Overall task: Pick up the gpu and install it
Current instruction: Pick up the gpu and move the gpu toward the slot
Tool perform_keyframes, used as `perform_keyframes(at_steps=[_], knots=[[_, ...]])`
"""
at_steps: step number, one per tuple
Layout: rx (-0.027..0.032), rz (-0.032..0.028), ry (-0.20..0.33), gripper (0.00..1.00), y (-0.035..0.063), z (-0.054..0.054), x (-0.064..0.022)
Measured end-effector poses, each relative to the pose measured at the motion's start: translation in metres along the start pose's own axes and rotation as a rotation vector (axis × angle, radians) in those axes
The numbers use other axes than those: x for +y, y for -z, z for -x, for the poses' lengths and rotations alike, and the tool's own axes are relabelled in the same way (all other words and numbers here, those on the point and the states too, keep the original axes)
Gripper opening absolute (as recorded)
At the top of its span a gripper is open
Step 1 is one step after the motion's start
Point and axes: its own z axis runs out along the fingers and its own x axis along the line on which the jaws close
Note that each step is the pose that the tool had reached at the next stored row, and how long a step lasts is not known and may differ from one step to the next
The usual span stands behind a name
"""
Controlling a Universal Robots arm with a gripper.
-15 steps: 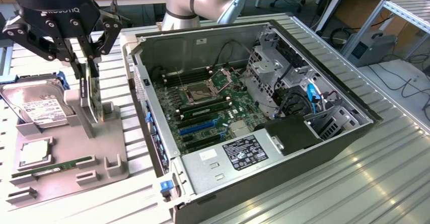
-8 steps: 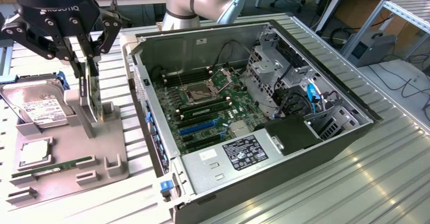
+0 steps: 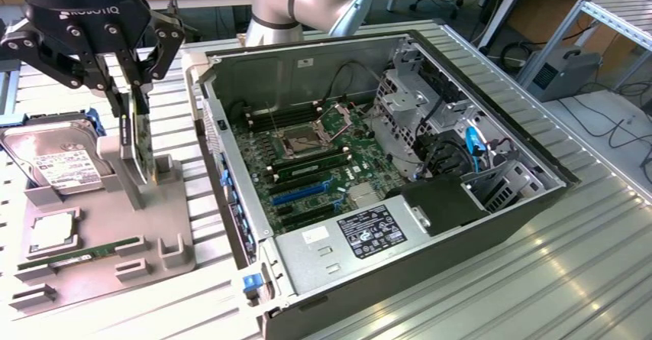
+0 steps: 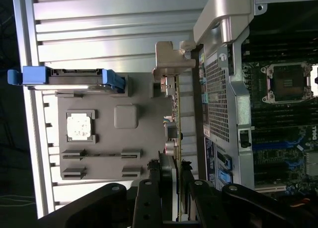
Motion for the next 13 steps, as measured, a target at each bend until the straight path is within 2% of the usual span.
perform_keyframes(at_steps=[13], knots=[[0.0,0.0,0.0,0.27,0.0034,0.0001,0.0001]])
